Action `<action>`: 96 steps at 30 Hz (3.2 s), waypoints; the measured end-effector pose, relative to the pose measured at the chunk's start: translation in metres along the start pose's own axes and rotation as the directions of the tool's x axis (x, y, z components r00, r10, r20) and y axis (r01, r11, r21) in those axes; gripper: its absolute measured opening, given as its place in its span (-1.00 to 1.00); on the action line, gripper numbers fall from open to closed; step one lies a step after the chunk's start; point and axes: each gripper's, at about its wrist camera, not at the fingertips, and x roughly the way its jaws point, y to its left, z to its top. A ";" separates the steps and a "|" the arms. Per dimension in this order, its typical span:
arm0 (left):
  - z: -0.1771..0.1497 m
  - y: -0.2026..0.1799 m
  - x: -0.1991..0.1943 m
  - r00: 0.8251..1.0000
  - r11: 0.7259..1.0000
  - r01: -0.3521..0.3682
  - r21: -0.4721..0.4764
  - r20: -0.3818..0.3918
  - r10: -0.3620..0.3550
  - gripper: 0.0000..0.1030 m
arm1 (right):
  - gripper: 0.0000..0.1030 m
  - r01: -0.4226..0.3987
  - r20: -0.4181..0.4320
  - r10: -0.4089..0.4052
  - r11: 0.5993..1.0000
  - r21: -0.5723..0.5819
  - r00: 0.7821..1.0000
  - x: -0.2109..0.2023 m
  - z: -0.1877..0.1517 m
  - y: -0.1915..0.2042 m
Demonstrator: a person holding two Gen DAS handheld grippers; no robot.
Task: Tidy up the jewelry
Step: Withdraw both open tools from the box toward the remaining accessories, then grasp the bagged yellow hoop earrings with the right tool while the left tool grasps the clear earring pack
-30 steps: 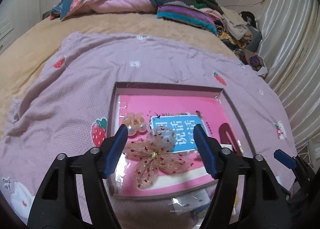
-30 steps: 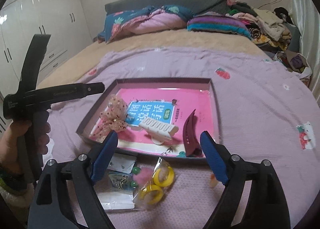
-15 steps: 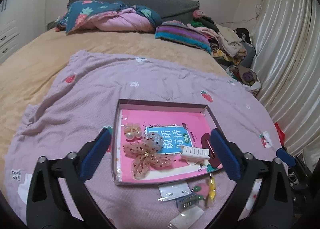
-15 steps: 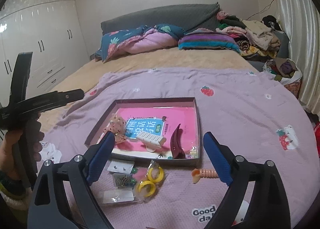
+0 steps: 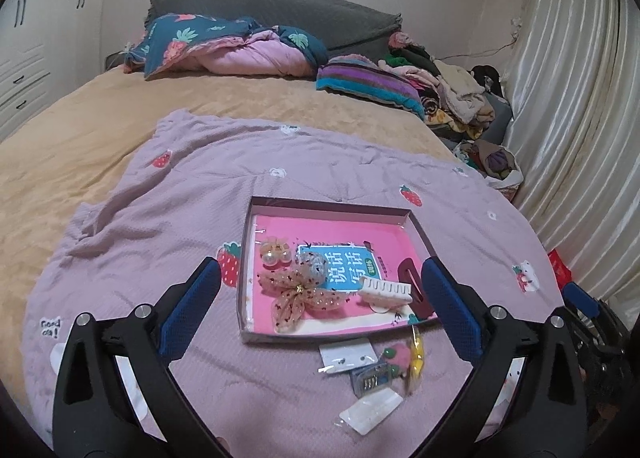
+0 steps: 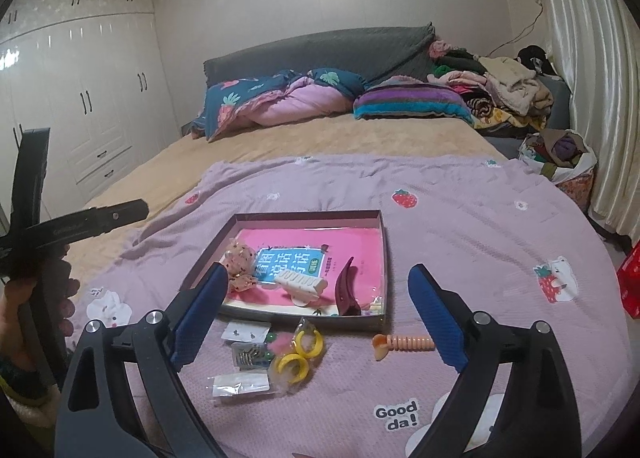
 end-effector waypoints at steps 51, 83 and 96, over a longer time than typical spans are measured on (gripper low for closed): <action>-0.122 -0.017 0.003 0.980 0.988 0.013 0.152 -0.197 0.017 0.82 | 0.77 0.007 -0.143 -0.010 1.000 -0.020 0.990 -0.019 -0.076 -0.003; -0.157 -0.050 0.068 0.934 0.957 0.153 0.247 -0.353 -0.058 0.81 | 0.77 -0.019 -0.252 0.034 0.998 0.062 0.967 0.039 -0.083 -0.016; -0.160 -0.051 0.100 0.896 0.952 0.253 0.173 -0.413 -0.163 0.25 | 0.63 -0.076 -0.337 0.107 0.991 0.107 0.935 0.085 -0.084 -0.009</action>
